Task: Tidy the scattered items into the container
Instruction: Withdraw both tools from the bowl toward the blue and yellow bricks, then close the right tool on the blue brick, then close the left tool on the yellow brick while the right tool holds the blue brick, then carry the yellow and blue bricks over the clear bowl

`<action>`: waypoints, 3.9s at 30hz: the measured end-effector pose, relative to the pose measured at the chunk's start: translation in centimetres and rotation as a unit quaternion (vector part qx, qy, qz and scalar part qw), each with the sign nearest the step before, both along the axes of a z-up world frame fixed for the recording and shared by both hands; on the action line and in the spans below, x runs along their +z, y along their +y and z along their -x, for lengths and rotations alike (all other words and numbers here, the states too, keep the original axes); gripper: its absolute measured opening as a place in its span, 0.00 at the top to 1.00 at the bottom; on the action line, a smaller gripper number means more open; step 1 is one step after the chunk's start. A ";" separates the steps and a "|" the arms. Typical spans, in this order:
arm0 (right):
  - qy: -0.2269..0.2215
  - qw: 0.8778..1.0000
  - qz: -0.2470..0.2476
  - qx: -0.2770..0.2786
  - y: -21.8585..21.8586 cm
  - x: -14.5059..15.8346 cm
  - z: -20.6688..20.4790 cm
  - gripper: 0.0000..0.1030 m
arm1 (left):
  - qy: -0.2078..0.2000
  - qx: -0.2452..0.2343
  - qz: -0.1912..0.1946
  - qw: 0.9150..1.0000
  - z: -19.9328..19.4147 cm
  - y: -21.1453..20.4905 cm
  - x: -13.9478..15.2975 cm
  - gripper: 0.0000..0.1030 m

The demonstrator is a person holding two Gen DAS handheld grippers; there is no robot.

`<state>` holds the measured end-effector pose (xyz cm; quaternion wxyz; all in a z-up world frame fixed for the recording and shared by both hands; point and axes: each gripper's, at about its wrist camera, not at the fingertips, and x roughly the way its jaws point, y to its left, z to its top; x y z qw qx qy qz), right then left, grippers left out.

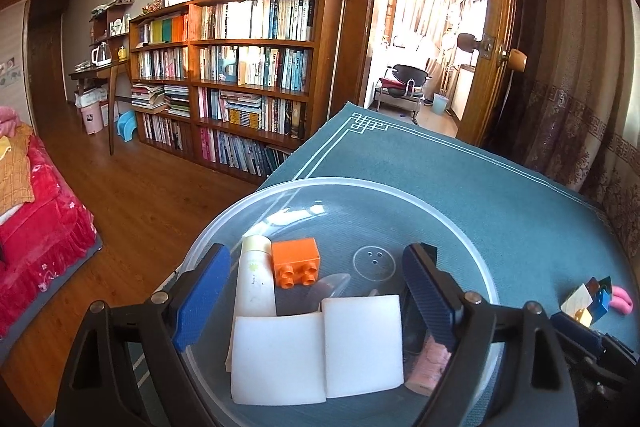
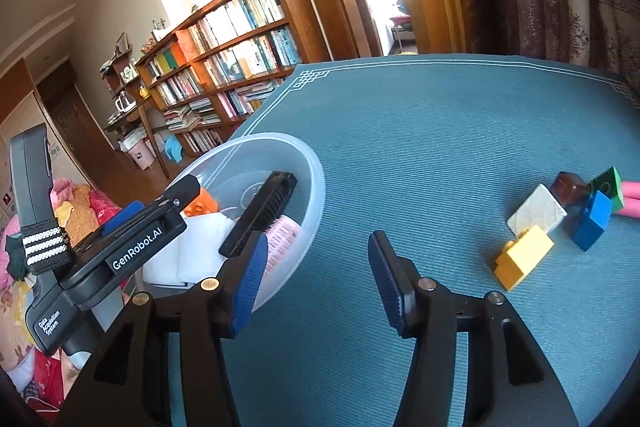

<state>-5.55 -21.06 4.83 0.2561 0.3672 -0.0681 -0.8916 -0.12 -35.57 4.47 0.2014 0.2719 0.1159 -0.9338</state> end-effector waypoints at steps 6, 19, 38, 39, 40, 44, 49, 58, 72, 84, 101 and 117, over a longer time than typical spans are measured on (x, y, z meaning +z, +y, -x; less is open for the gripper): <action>0.004 1.000 -0.004 -0.022 2.6 -0.2 -0.6 0.46 | 0.002 -0.013 0.009 1.000 0.0 1.0 0.1 0.12; -0.003 0.994 0.002 -0.106 10.9 -1.3 -0.7 0.46 | -0.006 -0.056 0.039 0.998 0.1 4.1 0.2 0.12; -0.027 0.984 0.002 -0.176 17.9 -2.6 2.5 0.46 | -0.023 -0.116 0.065 0.991 0.1 8.4 0.6 0.12; -0.027 0.984 0.002 -0.174 17.8 -2.6 2.9 0.46 | -0.023 -0.118 0.066 0.991 0.1 8.6 0.7 0.12; -0.028 0.984 0.000 -0.173 17.6 -2.7 3.4 0.46 | -0.023 -0.121 0.066 0.990 0.1 8.9 0.8 0.12; -0.040 0.984 0.007 -0.174 17.4 -3.2 5.2 0.46 | -0.024 -0.135 0.071 0.988 0.1 10.0 1.0 0.12; -0.048 0.983 0.006 -0.178 17.7 -3.6 6.4 0.60 | -0.033 -0.161 0.073 0.984 0.3 11.5 0.7 0.12; -0.034 0.986 -0.021 -0.159 18.0 -3.7 4.6 0.69 | -0.049 -0.221 0.056 0.972 1.5 14.7 0.0 0.12; -0.012 0.985 -0.022 -0.173 20.5 -3.7 -0.1 0.69 | -0.086 -0.296 0.024 0.951 4.8 19.4 -1.8 0.12; -0.028 0.983 0.008 -0.183 22.1 -4.2 0.1 0.69 | -0.109 -0.317 0.010 0.942 6.8 21.8 -3.5 0.31; -0.025 0.982 0.003 -0.185 21.9 -4.4 0.2 0.69 | -0.077 -0.318 0.001 0.945 5.4 21.0 -3.2 0.75; -0.022 0.978 -0.016 -0.205 21.5 -4.2 -0.1 0.69 | -0.031 -0.275 0.042 0.960 4.0 19.0 -0.6 0.75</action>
